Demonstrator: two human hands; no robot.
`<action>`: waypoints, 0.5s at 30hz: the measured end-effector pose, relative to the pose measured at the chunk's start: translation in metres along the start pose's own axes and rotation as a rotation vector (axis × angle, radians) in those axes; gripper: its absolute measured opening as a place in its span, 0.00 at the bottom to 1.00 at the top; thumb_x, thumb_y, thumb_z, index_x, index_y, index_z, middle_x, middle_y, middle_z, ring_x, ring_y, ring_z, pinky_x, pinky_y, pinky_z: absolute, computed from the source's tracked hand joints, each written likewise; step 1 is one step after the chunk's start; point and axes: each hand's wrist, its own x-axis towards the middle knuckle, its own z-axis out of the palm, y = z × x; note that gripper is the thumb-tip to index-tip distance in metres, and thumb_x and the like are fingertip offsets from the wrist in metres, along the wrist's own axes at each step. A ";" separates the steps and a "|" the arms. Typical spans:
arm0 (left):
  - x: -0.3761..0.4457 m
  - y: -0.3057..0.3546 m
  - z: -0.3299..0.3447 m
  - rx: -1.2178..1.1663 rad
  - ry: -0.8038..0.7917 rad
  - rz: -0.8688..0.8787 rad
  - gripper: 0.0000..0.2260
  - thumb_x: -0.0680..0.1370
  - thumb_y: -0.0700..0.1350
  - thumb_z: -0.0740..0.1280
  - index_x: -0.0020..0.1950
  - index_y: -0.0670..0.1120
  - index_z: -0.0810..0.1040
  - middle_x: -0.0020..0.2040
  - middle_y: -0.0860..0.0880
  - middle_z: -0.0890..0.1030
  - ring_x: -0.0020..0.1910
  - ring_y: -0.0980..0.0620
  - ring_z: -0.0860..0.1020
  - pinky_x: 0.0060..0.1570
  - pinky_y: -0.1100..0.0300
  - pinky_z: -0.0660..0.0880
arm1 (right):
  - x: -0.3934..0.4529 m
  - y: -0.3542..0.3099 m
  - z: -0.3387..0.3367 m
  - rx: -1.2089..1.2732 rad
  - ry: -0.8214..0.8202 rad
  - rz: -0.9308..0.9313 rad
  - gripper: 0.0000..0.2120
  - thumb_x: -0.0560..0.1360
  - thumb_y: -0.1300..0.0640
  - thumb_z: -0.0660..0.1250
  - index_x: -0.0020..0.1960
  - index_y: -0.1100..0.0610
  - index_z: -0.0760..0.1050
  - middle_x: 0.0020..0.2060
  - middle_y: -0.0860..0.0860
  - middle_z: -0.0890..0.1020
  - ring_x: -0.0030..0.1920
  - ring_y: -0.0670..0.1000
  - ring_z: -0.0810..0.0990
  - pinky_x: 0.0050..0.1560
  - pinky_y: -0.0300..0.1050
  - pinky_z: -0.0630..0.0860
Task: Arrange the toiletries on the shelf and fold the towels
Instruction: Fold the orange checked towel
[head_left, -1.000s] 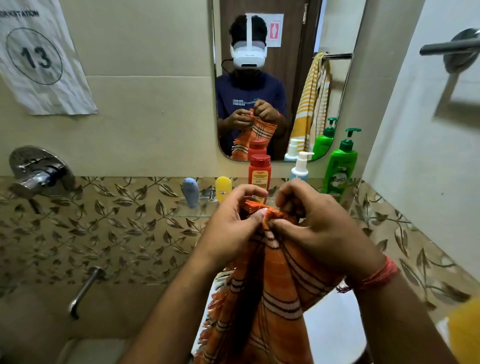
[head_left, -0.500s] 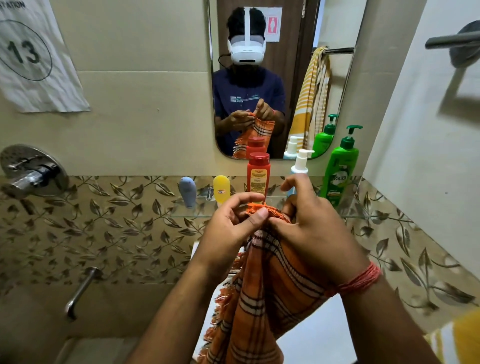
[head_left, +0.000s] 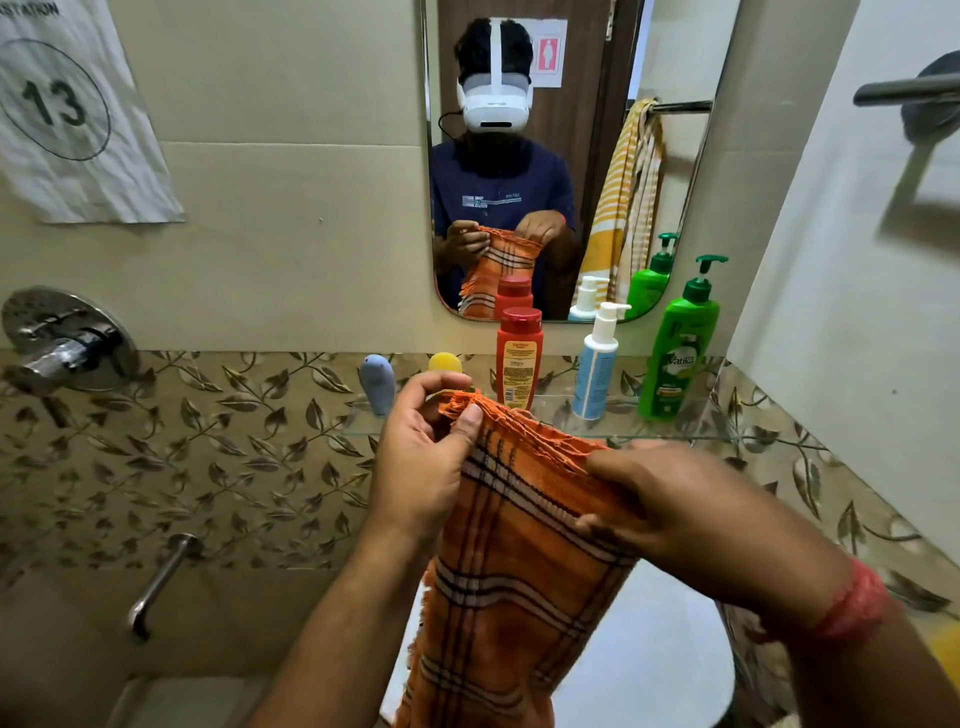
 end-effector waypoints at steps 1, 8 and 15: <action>-0.003 0.001 0.001 0.005 0.004 0.010 0.09 0.80 0.37 0.66 0.57 0.49 0.77 0.45 0.48 0.84 0.42 0.53 0.85 0.40 0.63 0.80 | -0.004 0.000 -0.008 -0.063 0.007 0.033 0.09 0.77 0.37 0.61 0.51 0.40 0.72 0.41 0.37 0.72 0.45 0.40 0.69 0.48 0.41 0.69; -0.002 0.015 0.002 -0.048 0.044 0.075 0.09 0.80 0.36 0.66 0.57 0.48 0.77 0.49 0.45 0.84 0.45 0.52 0.85 0.40 0.63 0.81 | -0.017 0.010 -0.028 -0.037 0.213 0.028 0.14 0.69 0.29 0.55 0.40 0.38 0.69 0.46 0.40 0.68 0.49 0.45 0.66 0.43 0.42 0.70; -0.008 0.019 0.006 -0.040 0.061 0.168 0.10 0.79 0.35 0.66 0.55 0.49 0.78 0.46 0.49 0.84 0.44 0.55 0.85 0.40 0.65 0.80 | -0.023 0.028 -0.030 0.112 0.212 0.024 0.11 0.71 0.33 0.60 0.41 0.38 0.72 0.39 0.36 0.76 0.42 0.39 0.77 0.42 0.43 0.79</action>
